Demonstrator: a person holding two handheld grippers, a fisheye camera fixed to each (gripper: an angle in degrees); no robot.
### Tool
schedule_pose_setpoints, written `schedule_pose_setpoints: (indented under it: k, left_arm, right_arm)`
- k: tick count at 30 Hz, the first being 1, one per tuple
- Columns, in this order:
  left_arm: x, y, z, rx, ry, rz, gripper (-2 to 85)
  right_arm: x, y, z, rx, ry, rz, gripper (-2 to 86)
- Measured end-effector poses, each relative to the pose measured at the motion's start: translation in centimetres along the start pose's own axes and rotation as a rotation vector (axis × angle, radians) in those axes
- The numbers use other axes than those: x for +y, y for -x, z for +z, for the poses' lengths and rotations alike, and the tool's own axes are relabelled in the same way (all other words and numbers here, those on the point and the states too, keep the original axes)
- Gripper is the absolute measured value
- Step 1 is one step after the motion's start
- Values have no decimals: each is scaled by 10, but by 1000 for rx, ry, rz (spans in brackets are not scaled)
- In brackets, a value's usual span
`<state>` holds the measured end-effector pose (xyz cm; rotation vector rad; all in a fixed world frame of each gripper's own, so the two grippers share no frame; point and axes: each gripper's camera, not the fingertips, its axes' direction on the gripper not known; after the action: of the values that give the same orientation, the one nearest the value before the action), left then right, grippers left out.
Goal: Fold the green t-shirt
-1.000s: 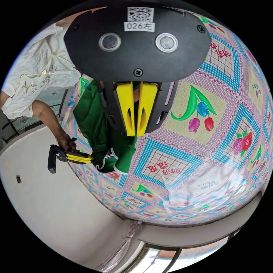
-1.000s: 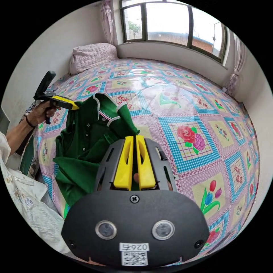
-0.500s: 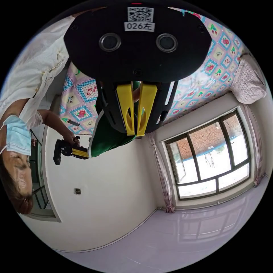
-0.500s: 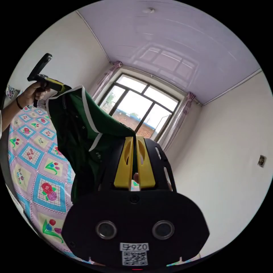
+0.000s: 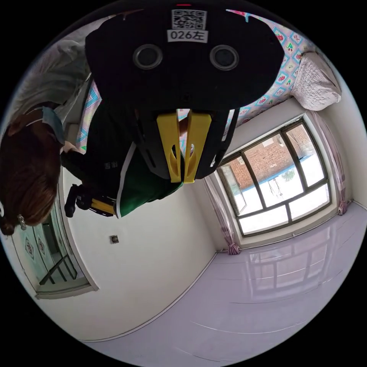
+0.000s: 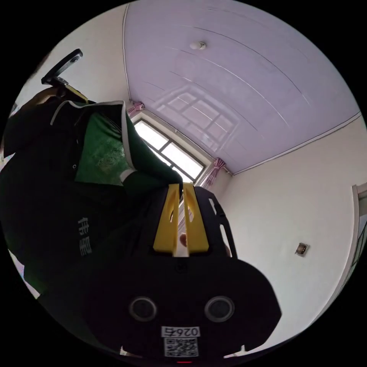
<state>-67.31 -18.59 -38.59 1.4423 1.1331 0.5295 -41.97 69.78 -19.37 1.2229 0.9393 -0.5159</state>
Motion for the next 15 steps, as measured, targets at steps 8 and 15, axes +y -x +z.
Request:
schedule_pose_setpoints:
  k: [8,15]
  left_arm:
    - [114,89,212,207,324,-253,1]
    - [321,184,440,305,478,-760,72]
  right_arm:
    - [105,65,165,-143,386,-82,-14]
    - [295,182,383,-216,820,-145,-8]
